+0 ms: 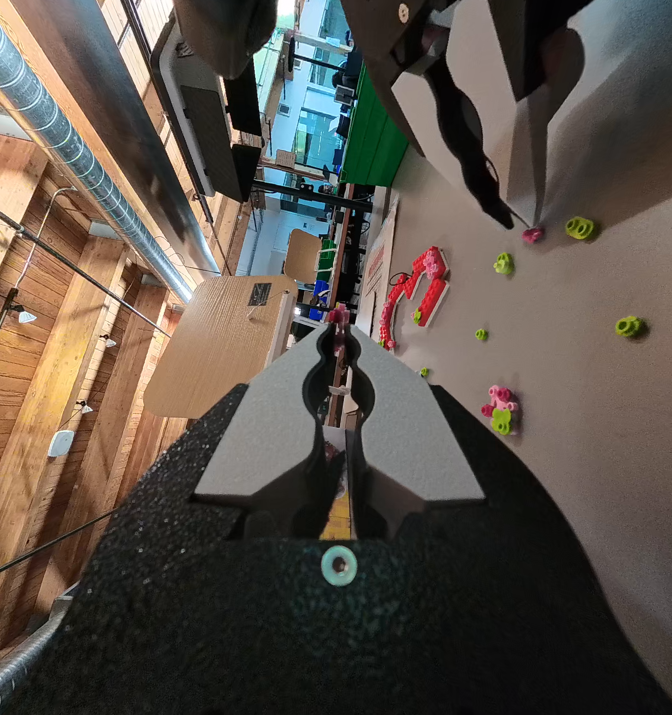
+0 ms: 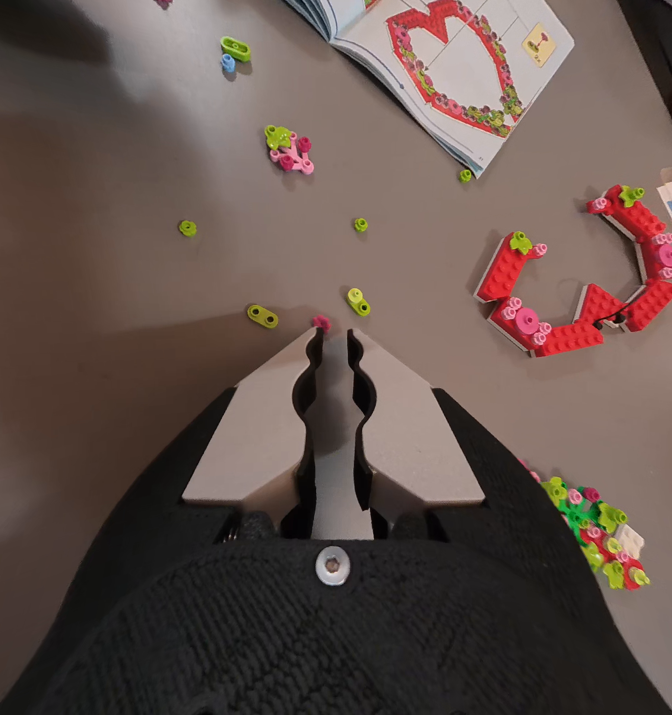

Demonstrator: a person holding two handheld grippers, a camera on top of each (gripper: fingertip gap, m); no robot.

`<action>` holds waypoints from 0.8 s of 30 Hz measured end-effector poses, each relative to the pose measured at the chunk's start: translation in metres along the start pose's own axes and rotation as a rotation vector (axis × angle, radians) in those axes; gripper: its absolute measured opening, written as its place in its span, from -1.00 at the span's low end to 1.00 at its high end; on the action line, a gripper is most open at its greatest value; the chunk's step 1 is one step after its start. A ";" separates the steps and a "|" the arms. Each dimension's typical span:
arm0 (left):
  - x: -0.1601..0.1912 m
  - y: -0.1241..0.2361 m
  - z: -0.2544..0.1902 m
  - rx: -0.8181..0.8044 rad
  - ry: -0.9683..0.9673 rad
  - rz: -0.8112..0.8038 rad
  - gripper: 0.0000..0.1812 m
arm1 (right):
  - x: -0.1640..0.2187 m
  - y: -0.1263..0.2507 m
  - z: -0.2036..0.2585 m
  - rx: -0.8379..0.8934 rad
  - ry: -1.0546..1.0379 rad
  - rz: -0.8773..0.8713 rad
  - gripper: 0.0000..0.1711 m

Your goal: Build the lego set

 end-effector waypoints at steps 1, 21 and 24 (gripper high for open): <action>0.000 0.000 0.000 0.001 0.000 0.000 -0.98 | 0.000 0.000 0.001 -0.013 -0.010 -0.003 -0.86; 0.000 -0.001 -0.002 0.023 0.005 0.003 -0.98 | 0.003 -0.006 0.005 0.064 -0.115 -0.044 -0.88; 0.000 -0.001 -0.003 0.025 0.006 0.002 -0.98 | 0.003 -0.006 0.004 0.055 -0.102 -0.045 -0.89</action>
Point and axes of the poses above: each gripper's, where its closed fingertips meet, y back along the fingers, x out of its underside, z = x × y across the jaws, the point moved 8 cm from there along y, back along the fingers, and after that the axes turned 6 degrees about -z, right-handed, at the moved point
